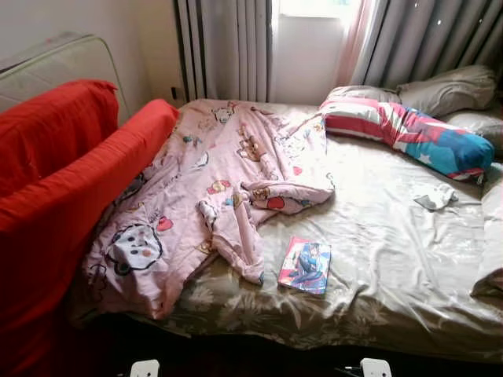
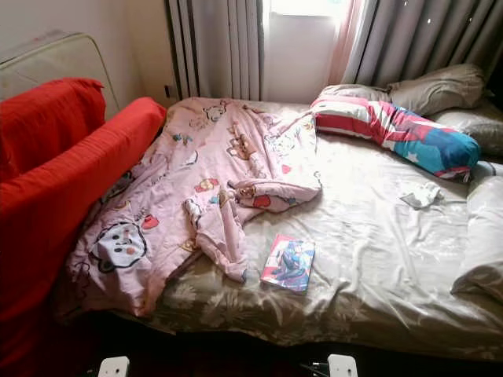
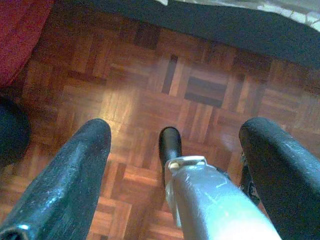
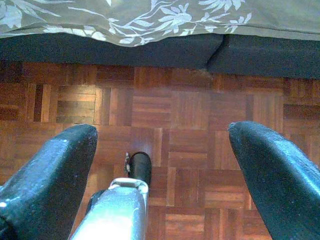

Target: Clean up the room

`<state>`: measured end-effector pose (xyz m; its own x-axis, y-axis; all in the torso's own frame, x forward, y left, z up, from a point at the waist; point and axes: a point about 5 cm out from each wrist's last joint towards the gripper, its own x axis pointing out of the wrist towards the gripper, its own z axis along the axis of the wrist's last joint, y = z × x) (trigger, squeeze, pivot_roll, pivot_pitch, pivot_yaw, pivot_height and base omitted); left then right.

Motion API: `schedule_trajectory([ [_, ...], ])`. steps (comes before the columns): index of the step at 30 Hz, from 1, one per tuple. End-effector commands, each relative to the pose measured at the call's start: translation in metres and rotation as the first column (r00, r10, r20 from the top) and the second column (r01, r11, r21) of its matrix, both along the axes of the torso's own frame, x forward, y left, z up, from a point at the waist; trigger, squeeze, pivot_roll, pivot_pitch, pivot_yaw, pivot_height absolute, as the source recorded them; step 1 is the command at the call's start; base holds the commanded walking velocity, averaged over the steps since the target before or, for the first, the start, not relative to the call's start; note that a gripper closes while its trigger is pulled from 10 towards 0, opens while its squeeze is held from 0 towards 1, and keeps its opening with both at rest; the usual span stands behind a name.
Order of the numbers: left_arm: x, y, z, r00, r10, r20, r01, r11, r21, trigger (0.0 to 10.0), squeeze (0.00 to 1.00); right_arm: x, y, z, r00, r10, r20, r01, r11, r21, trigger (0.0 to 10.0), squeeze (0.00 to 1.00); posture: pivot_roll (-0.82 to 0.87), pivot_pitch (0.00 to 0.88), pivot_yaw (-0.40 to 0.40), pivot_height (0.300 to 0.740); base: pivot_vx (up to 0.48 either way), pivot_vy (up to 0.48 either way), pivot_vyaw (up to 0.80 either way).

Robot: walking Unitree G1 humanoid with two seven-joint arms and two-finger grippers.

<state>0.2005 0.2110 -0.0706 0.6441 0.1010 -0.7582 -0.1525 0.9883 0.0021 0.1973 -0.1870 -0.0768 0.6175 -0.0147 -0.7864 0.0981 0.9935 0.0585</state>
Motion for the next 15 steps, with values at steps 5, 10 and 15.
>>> schedule_trajectory([
  [5,-0.0105,0.0082,-0.0039,1.0,0.007,-0.029,-0.006,1.0,0.015,10.0,0.0,-0.0095,-0.0005,-0.0047,1.0,-0.004,-0.024,0.004,1.0,0.007,10.0,0.0,0.02,0.157,-0.036,0.74,0.0,-0.244,0.0],
  [10,-0.0159,0.0106,-0.006,0.999,-0.021,-0.048,0.023,0.999,0.036,10.0,0.0,-0.0127,0.0021,-0.0065,1.0,-0.005,-0.028,0.006,1.0,0.018,10.0,0.0,0.01,0.138,-0.023,0.74,0.0,-0.258,0.0],
  [15,-0.017,0.011,-0.0064,0.998,-0.026,-0.052,0.028,0.999,0.041,10.0,0.0,-0.0133,0.0024,-0.0068,1.0,-0.004,-0.03,0.005,1.0,0.018,10.0,0.0,0.01,0.139,-0.022,0.74,0.0,-0.27,0.0],
])
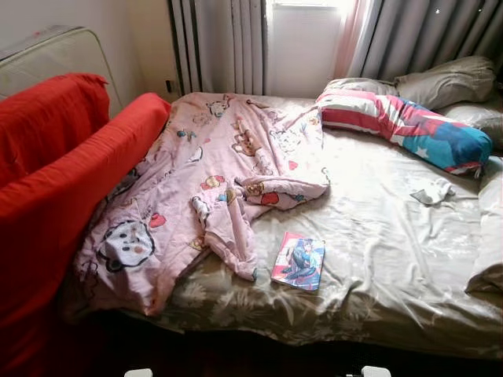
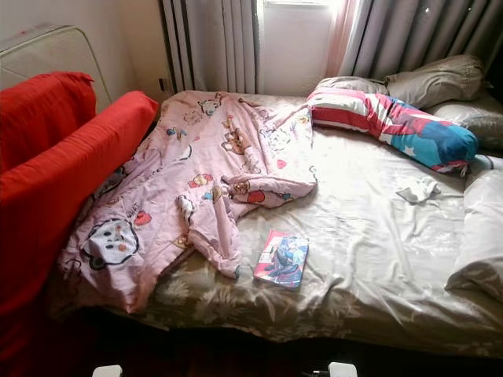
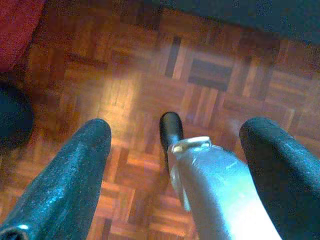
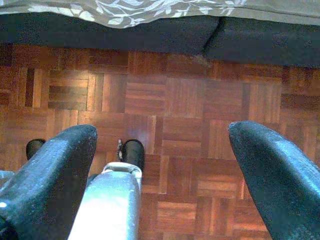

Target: Clean up the room

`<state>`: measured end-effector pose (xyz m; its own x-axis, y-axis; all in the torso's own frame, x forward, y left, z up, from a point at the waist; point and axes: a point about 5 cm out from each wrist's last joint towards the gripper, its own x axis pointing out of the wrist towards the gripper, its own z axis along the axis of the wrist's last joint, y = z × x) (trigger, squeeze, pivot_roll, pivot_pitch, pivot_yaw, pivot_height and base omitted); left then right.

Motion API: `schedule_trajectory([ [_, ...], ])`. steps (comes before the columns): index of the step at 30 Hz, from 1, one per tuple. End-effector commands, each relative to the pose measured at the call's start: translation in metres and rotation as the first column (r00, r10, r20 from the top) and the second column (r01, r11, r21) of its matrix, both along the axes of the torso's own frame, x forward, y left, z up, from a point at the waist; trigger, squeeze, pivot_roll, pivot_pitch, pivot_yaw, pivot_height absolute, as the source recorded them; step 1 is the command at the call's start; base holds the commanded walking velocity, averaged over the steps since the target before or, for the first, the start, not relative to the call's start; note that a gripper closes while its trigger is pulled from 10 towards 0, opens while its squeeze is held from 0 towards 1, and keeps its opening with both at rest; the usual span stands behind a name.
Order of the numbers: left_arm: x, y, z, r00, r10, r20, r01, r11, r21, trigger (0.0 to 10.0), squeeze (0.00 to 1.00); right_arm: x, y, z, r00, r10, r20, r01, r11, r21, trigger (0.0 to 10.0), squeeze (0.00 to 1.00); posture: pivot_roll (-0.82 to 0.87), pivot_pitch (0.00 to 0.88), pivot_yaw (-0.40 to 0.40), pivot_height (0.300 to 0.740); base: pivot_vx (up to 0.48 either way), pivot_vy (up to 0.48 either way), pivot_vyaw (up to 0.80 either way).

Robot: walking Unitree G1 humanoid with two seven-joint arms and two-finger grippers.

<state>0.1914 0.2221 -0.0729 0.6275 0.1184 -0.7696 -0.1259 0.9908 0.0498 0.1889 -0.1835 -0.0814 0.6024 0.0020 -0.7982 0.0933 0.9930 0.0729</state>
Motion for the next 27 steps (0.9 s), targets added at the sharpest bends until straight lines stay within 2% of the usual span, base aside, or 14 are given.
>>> schedule_trajectory([
  [1,-0.0079,-0.0001,-0.0041,1.0,0.0,-0.026,0.0,1.0,-0.002,10.0,0.0,-0.0049,-0.001,-0.0023,1.0,-0.011,-0.011,0.011,1.0,0.002,10.0,0.0,0.01,0.139,-0.022,0.74,0.0,-0.27,0.0],
  [5,-0.0083,0.0002,-0.0042,1.0,-0.004,-0.027,0.004,1.0,0.001,10.0,0.0,-0.0055,-0.0007,-0.0026,1.0,-0.016,-0.012,0.016,1.0,0.003,10.0,0.0,0.01,0.142,-0.019,0.74,0.0,-0.271,0.0],
  [8,-0.0031,-0.0025,-0.0019,0.999,-0.048,-0.013,0.048,0.999,0.01,10.0,0.0,-0.0065,0.0006,-0.0032,1.0,-0.024,-0.012,0.024,1.0,0.009,10.0,0.0,0.0,0.151,-0.012,0.74,0.0,-0.287,0.0],
  [27,-0.0036,-0.0017,-0.0019,0.998,-0.056,-0.014,0.056,0.998,0.015,10.0,0.0,-0.006,0.001,-0.003,0.999,-0.031,-0.012,0.031,0.999,0.007,10.0,0.0,0.0,0.167,-0.014,0.74,0.0,-0.289,0.0],
])
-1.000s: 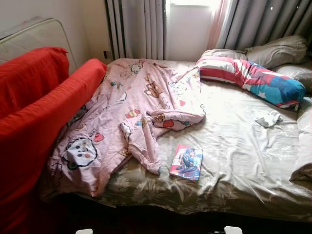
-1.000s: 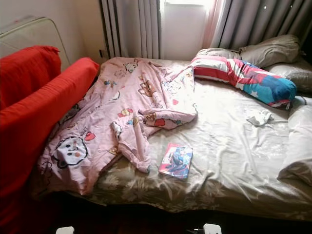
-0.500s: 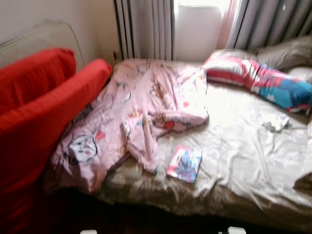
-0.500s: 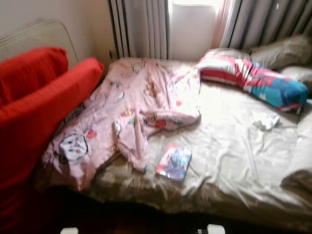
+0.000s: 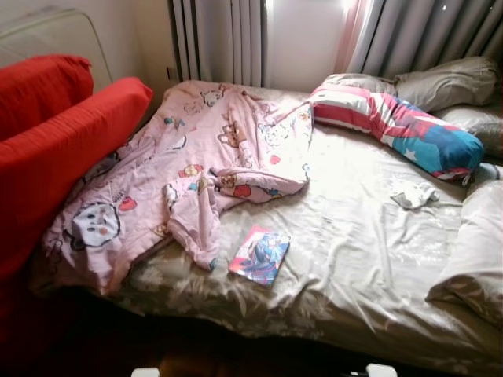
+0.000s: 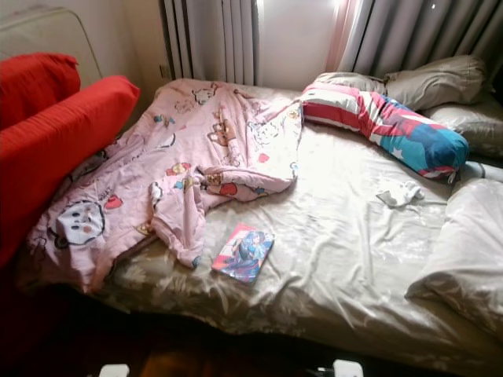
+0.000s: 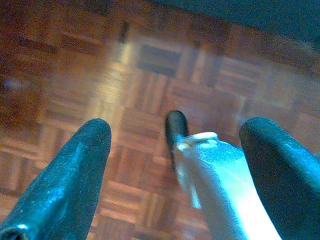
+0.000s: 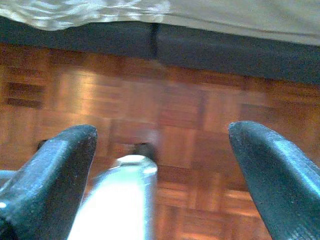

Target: Clean up the room

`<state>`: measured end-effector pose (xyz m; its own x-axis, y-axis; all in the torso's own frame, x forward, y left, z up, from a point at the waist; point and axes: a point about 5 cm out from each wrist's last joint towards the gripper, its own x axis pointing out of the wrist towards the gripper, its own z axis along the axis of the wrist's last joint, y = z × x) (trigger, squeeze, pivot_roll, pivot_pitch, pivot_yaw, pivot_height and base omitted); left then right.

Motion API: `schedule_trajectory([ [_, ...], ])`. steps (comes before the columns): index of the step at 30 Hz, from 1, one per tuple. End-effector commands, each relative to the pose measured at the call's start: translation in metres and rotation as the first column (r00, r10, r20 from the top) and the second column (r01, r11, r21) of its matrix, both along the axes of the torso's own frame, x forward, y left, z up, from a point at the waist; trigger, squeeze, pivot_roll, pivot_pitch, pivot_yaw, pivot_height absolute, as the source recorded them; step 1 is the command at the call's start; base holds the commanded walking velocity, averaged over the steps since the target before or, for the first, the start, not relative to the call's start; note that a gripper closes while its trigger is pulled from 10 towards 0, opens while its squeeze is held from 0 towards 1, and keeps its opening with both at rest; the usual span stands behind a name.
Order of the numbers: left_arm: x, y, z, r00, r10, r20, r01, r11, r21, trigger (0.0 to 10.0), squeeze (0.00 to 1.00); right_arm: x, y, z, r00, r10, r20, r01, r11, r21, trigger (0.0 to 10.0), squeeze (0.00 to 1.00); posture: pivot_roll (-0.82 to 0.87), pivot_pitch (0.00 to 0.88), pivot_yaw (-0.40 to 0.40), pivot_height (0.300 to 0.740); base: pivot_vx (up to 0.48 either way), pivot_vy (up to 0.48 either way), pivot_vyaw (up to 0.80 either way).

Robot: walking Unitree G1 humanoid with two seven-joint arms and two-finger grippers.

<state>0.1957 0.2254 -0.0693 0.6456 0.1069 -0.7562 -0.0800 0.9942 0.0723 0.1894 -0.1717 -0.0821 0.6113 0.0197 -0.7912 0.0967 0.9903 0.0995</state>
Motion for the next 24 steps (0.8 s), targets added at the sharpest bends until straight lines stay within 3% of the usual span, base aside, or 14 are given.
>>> schedule_trajectory([
  [1,-0.0076,-0.0049,-0.0054,1.0,-0.01,-0.03,0.01,1.0,-0.008,10.0,0.0,-0.0065,-0.0108,-0.0023,0.999,-0.027,-0.023,0.027,0.999,-0.019,10.0,0.0,0.0,0.167,-0.014,0.74,0.0,-0.292,0.0],
  [8,-0.0057,-0.0055,-0.0045,1.0,-0.013,-0.024,0.013,1.0,-0.009,10.0,0.0,-0.0069,-0.0108,-0.0026,0.999,-0.029,-0.028,0.028,0.999,-0.021,10.0,0.0,0.0,0.166,-0.013,0.74,0.0,-0.29,0.0],
  [12,-0.0054,-0.0056,-0.0043,1.0,-0.016,-0.023,0.016,1.0,-0.008,10.0,0.0,-0.007,-0.0105,-0.0028,0.999,-0.022,-0.033,0.022,1.0,-0.021,10.0,0.0,0.0,0.166,-0.013,0.74,0.0,-0.289,-0.73],
  [24,-0.0061,-0.0046,-0.0044,1.0,-0.016,-0.025,0.016,1.0,-0.005,10.0,0.0,-0.0061,-0.0104,-0.0021,0.999,-0.03,-0.019,0.029,0.999,-0.021,10.0,0.0,0.0,0.167,-0.013,0.74,0.0,-0.29,0.0],
])
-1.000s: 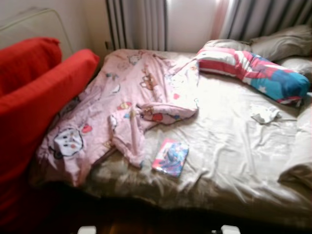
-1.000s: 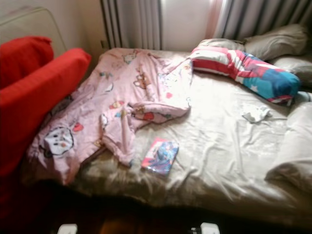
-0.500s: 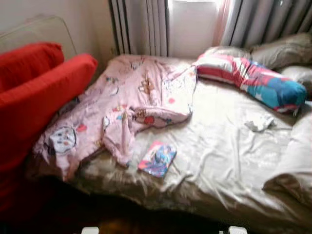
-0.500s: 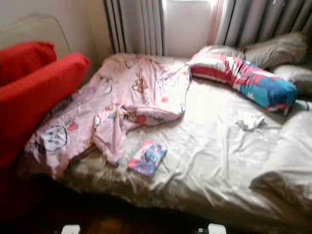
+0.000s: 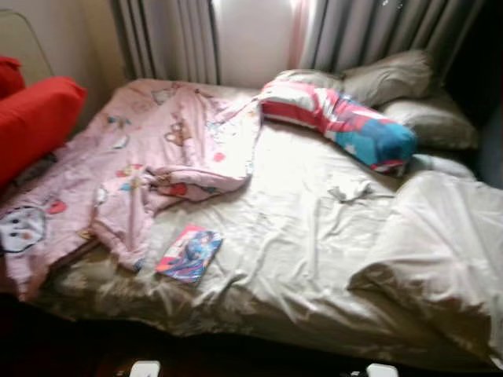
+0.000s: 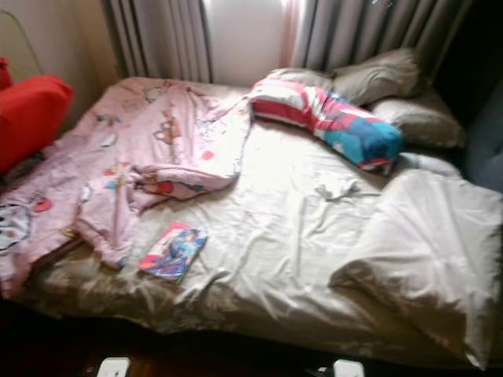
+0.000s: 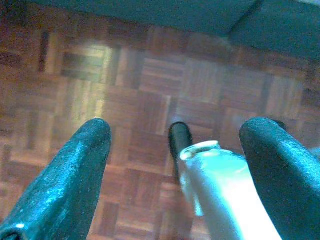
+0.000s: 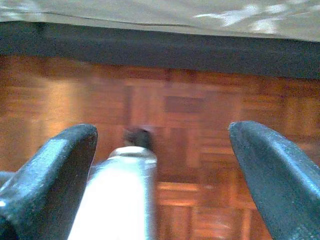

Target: Clean up the room

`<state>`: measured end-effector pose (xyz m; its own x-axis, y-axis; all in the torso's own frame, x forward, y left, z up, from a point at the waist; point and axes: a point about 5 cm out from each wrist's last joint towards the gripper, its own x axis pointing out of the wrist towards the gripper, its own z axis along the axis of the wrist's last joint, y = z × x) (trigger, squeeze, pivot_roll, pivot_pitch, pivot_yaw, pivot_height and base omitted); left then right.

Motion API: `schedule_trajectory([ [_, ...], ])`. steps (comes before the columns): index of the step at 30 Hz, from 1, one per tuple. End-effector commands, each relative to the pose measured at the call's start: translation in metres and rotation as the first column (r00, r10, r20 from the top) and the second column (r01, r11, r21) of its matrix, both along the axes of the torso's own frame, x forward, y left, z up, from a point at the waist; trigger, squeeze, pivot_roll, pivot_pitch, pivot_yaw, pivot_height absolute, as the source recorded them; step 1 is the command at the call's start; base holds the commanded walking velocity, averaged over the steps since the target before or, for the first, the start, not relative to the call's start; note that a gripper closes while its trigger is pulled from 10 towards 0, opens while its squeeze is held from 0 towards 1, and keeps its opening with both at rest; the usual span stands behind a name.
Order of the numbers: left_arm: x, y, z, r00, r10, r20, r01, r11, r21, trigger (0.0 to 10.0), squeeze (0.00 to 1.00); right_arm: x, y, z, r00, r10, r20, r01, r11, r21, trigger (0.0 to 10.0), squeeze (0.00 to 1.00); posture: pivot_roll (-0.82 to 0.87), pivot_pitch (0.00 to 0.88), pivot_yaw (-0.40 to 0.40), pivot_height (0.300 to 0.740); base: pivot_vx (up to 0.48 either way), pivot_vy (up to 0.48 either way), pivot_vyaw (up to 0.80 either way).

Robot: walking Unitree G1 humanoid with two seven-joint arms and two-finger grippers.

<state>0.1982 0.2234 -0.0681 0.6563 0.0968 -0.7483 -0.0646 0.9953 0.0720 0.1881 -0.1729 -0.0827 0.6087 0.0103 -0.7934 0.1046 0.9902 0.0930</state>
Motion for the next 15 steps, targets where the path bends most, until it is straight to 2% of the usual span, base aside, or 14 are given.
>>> schedule_trajectory([
  [1,-0.0086,-0.0026,-0.0056,0.999,0.0,-0.036,-0.001,1.0,-0.006,10.0,0.0,-0.0047,-0.0092,-0.0015,1.0,-0.022,-0.015,0.022,1.0,-0.015,10.0,0.0,0.0,0.167,-0.013,0.74,0.0,-0.289,0.0],
  [8,-0.008,-0.0027,-0.0053,0.999,-0.001,-0.035,0.001,1.0,-0.007,10.0,0.0,-0.0045,-0.009,-0.0015,0.999,-0.027,-0.018,0.027,1.0,-0.012,10.0,0.0,-0.01,0.18,-0.012,0.74,0.0,-0.289,0.0],
  [15,-0.0074,-0.0024,-0.005,0.999,-0.002,-0.034,0.002,1.0,-0.005,10.0,0.0,-0.0041,-0.008,-0.0016,0.999,-0.026,-0.021,0.026,1.0,-0.008,10.0,0.0,-0.01,0.184,-0.011,0.74,0.0,-0.288,-0.68],
])
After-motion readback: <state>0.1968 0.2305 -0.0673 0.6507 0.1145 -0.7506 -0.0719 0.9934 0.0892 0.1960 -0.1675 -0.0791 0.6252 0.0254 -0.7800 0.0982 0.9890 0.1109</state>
